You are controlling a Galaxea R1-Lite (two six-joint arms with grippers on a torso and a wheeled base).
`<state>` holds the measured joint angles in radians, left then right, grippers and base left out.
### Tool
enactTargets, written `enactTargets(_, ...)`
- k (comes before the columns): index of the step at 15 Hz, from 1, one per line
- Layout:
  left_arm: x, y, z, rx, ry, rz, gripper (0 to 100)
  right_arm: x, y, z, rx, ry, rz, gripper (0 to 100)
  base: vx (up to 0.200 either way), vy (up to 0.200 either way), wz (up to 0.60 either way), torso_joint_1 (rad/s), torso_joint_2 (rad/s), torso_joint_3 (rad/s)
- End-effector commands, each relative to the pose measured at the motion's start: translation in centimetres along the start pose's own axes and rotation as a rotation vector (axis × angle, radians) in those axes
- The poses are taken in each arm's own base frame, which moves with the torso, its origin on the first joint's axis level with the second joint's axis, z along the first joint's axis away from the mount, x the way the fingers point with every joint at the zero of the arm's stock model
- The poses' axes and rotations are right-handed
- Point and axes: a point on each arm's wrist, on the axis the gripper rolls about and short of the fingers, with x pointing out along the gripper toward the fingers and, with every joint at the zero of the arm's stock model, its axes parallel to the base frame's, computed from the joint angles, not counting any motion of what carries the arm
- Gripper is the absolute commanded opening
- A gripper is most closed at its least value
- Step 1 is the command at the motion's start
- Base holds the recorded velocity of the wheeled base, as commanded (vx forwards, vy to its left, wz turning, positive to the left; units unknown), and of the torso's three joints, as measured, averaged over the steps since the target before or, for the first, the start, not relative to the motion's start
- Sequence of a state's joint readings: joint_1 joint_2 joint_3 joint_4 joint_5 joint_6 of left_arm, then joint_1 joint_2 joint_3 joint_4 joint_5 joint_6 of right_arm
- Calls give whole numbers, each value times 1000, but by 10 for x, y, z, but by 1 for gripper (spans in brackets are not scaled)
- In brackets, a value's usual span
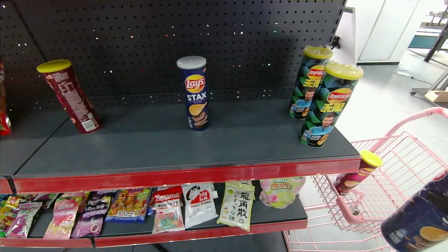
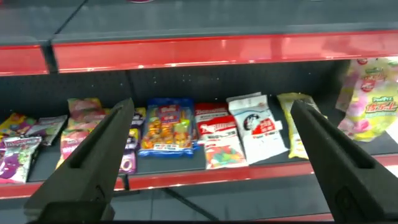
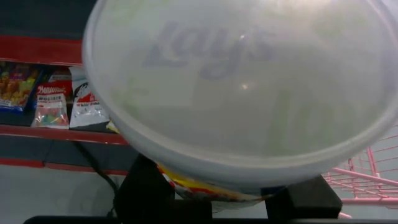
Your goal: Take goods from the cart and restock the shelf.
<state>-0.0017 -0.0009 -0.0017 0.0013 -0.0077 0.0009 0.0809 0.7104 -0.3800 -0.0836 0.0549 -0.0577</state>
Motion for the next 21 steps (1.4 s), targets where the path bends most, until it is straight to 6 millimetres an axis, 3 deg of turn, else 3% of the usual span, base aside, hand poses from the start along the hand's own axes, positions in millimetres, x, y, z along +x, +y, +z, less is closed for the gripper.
enactTargets(1,0,0,0,-1,3,0,100,0,0,0,-1,-1,1,0,0,200,0,7,2,7)
enactTargets(8,0,0,0,-1,1,0,100,0,0,1,-9,-3,4,0,0,200,0,2,4,3)
enactTargets(11,0,0,0,-1,1,0,100,0,0,1,-9,-2,4,0,0,0,0,0,0,0)
enactTargets(16,0,0,0,-1,1,0,100,0,0,1,-9,-5,4,0,200,0,0,-4,-2,3)
enactTargets(18,0,0,0,-1,1,0,100,-1,0,1,-19,-11,6,0,0,0,0,0,0,0)
enactTargets(21,0,0,0,-1,1,0,100,-14,3,3,-31,-84,98,0,0,0,0,0,0,0)
